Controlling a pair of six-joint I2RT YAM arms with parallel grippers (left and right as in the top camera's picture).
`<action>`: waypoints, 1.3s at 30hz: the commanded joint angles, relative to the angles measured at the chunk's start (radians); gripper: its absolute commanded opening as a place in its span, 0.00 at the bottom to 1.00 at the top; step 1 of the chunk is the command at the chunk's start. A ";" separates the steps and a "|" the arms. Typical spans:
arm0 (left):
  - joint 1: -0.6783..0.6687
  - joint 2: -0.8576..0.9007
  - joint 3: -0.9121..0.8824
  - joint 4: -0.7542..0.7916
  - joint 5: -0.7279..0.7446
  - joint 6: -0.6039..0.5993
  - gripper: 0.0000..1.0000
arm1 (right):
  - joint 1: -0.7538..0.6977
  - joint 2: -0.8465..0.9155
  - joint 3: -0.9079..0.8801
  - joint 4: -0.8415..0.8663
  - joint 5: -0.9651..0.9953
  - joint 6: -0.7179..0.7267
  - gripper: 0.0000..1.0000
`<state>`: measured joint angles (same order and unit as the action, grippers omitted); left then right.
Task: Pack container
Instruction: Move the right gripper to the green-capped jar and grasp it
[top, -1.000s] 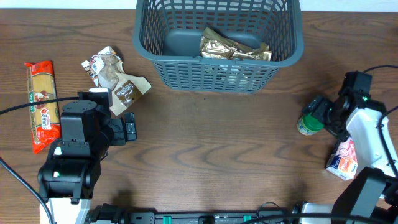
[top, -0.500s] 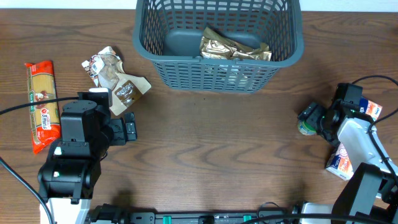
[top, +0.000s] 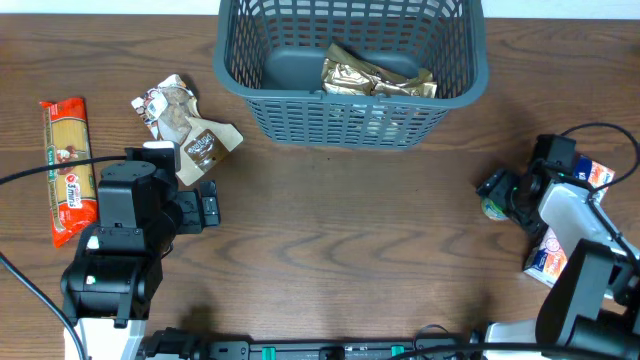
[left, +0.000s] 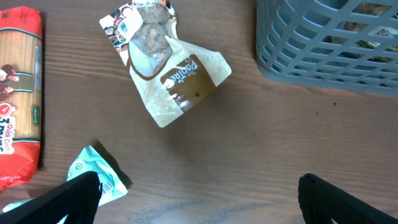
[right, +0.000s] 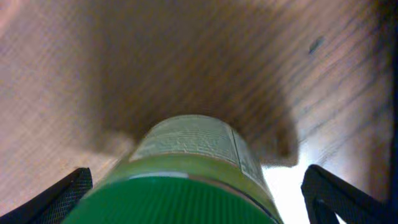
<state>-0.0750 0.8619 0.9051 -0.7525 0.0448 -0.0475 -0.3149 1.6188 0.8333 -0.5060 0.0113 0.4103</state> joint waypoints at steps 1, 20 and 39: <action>-0.004 -0.001 0.020 -0.002 -0.011 0.013 0.98 | 0.005 0.055 -0.011 0.000 0.006 0.004 0.85; -0.004 -0.001 0.020 -0.002 -0.011 0.013 0.99 | 0.029 0.068 -0.002 0.014 -0.004 0.003 0.01; -0.004 -0.001 0.020 -0.003 -0.011 0.014 0.98 | 0.032 0.012 0.609 -0.364 0.019 -0.081 0.01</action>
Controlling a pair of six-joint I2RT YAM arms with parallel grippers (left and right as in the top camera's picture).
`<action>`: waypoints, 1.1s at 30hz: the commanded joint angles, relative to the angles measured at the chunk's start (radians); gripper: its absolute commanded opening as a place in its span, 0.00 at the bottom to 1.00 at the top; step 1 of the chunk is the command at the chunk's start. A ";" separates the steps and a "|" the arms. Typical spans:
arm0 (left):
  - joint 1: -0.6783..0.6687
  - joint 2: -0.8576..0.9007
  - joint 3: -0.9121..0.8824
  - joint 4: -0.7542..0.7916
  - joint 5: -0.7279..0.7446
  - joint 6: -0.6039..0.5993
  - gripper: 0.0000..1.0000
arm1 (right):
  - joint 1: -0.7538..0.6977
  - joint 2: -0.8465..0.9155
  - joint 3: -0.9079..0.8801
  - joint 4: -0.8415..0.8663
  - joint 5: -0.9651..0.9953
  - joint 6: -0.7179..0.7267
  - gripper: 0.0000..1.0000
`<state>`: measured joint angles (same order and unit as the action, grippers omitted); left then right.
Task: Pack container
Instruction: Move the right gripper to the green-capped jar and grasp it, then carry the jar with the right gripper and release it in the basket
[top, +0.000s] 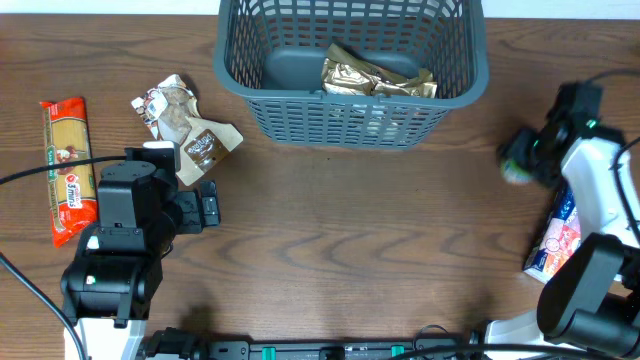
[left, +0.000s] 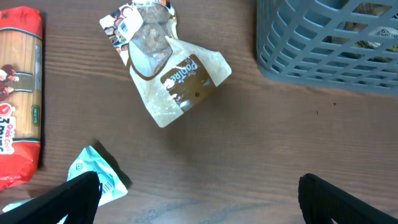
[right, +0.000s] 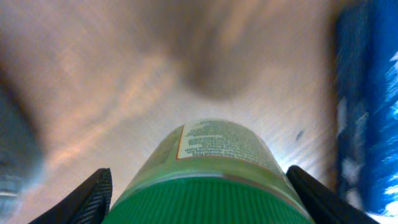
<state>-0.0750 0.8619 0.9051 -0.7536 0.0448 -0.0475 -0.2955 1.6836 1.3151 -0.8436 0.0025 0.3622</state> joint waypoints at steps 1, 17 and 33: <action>-0.004 -0.001 0.020 -0.002 -0.011 0.014 0.98 | 0.017 -0.057 0.177 -0.044 0.027 -0.048 0.01; -0.004 -0.001 0.020 -0.012 -0.011 0.013 0.98 | 0.413 -0.060 0.774 -0.102 0.150 -0.490 0.01; -0.004 -0.001 0.020 -0.028 -0.011 0.013 0.98 | 0.566 0.385 0.781 -0.016 0.044 -0.466 0.01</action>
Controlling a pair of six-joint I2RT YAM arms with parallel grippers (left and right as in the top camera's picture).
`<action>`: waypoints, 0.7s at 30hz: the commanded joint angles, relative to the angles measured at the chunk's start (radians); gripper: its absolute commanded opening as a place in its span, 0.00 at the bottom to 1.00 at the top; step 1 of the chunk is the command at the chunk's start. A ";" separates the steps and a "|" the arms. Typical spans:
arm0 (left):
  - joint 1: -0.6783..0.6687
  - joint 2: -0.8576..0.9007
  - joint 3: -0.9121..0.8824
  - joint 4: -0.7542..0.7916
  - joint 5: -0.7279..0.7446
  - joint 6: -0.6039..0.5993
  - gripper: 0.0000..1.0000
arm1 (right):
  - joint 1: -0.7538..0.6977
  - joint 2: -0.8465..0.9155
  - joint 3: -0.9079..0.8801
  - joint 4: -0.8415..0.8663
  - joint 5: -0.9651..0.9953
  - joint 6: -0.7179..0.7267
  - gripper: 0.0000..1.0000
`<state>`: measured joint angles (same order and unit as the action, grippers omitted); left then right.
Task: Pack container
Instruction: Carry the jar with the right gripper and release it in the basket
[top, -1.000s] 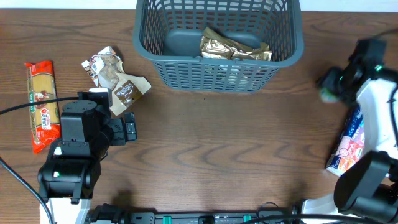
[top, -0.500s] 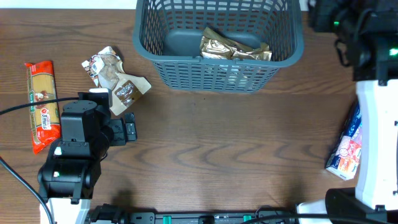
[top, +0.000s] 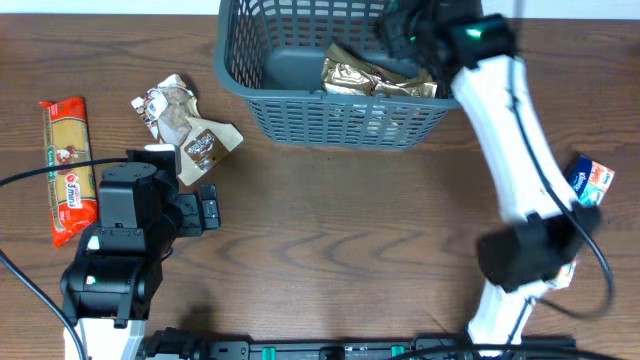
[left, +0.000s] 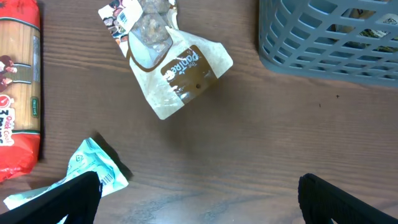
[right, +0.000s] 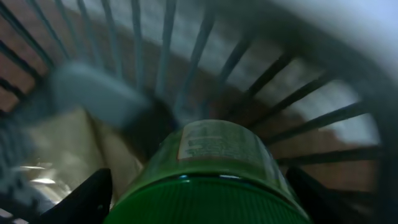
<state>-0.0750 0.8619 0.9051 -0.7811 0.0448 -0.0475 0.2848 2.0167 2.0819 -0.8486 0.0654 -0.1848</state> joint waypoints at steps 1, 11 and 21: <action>-0.004 -0.001 0.020 0.000 -0.011 0.014 0.98 | -0.018 0.087 0.014 -0.029 -0.018 0.096 0.01; -0.004 -0.001 0.020 0.000 -0.011 0.014 0.98 | -0.059 0.237 0.014 -0.103 -0.062 0.138 0.22; -0.004 -0.001 0.020 0.000 -0.011 0.014 0.98 | -0.067 0.121 0.178 -0.195 -0.100 0.111 0.99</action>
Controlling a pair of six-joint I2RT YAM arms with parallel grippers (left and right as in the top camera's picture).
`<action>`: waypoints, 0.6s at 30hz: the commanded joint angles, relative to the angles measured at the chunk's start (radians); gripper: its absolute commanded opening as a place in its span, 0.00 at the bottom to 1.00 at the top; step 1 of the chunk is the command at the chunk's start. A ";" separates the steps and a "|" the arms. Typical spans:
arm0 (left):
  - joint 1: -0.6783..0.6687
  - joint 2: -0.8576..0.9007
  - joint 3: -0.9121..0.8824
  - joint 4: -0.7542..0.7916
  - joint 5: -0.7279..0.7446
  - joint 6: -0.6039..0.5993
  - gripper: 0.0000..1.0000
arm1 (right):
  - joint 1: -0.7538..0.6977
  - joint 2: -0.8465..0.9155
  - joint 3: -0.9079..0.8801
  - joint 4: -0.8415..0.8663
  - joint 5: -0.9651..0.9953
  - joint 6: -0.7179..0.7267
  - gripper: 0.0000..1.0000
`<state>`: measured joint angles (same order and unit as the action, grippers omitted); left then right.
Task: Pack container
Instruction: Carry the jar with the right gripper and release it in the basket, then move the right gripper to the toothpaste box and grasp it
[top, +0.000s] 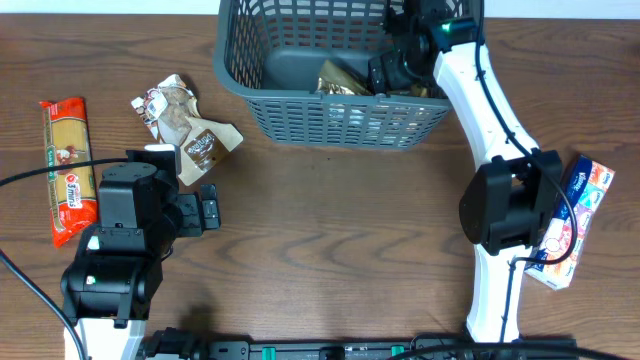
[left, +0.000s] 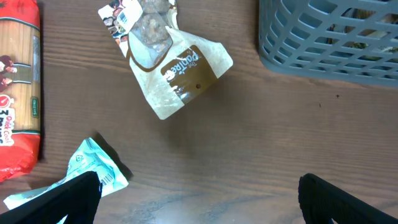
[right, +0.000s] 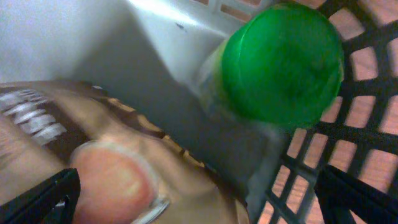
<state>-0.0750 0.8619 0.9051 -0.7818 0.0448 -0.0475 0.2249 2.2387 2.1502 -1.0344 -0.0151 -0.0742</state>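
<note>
The grey basket stands at the table's far middle. My right gripper reaches down inside it and is open, with nothing between its fingers. A green-lidded jar lies free against the basket wall, just beyond the fingertips. A gold-brown packet lies under the gripper on the basket floor. My left gripper hangs open over bare table at the left. The arm hides the jar in the overhead view.
A brown-and-white snack bag and a red pasta packet lie left of the basket. A teal wrapper sits by my left fingers. A blue tissue box lies at the right edge.
My right gripper was shut on the green-lidded jar over the basket's right side. Now it is open, lower in the basket, and the jar lies loose against the wall. The left arm is still.
My right gripper held the jar at the table's right side near the tissue box. Then the jar was higher and farther back, then over the basket. Now it lies inside, let go. The left gripper stayed open beside the snack bag throughout.
</note>
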 joint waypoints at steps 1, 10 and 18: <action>-0.004 -0.001 0.020 0.001 -0.011 0.014 0.98 | -0.011 -0.120 0.165 -0.031 -0.019 0.012 0.99; -0.004 -0.001 0.020 0.000 -0.011 0.014 0.98 | -0.215 -0.228 0.516 -0.358 0.060 0.343 0.99; -0.004 -0.001 0.020 0.001 -0.011 0.014 0.98 | -0.543 -0.277 0.518 -0.665 0.063 0.481 0.99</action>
<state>-0.0750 0.8619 0.9051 -0.7811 0.0448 -0.0475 -0.2382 1.9347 2.6823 -1.6600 0.0429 0.3180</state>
